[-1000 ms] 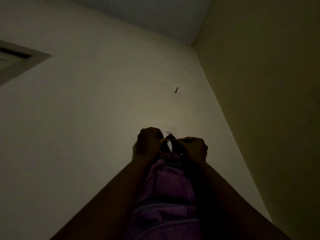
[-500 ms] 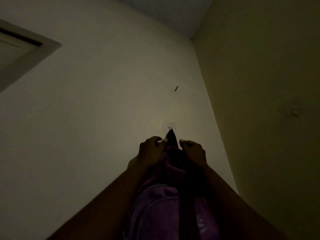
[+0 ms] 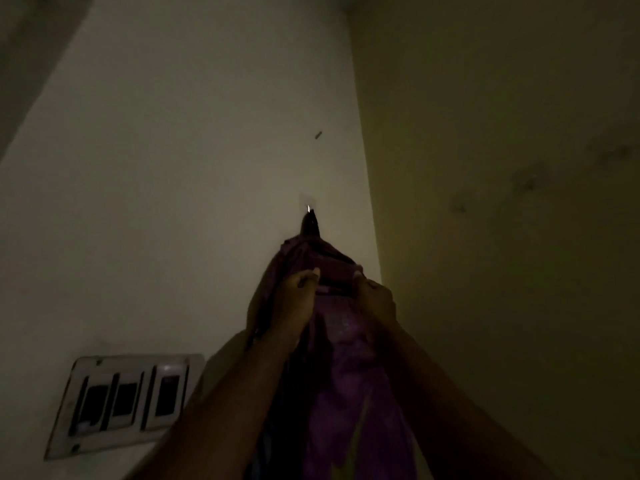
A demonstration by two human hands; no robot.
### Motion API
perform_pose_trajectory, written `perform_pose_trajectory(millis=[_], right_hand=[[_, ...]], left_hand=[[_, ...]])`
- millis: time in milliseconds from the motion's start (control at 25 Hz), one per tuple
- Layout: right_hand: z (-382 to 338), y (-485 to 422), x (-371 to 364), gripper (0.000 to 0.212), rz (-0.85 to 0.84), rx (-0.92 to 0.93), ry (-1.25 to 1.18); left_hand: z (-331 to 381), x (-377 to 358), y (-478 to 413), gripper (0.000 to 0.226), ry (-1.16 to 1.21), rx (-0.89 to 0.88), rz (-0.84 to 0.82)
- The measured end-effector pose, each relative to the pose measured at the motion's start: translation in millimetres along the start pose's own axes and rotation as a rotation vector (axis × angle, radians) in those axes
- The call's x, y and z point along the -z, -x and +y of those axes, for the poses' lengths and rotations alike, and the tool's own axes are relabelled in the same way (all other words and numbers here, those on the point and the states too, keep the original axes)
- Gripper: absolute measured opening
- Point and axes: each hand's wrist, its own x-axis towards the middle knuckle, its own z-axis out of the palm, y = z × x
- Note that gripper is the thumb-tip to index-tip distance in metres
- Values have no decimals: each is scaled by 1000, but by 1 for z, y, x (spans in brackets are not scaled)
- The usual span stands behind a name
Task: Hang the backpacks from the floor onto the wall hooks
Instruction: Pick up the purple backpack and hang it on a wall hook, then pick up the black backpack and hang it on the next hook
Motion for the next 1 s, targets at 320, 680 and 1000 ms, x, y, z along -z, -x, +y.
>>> perform_pose_trajectory(millis=[320, 680, 1000], right_hand=[[27, 172, 75, 31, -8, -305, -68], [64, 392, 195, 63, 161, -625, 76], [81, 567, 284, 51, 435, -896, 160]], left_hand=[[-38, -22, 156, 51, 402, 436, -133], [-41, -49, 395, 57, 348, 762, -389], [-44, -76, 574, 52, 404, 1020, -640]])
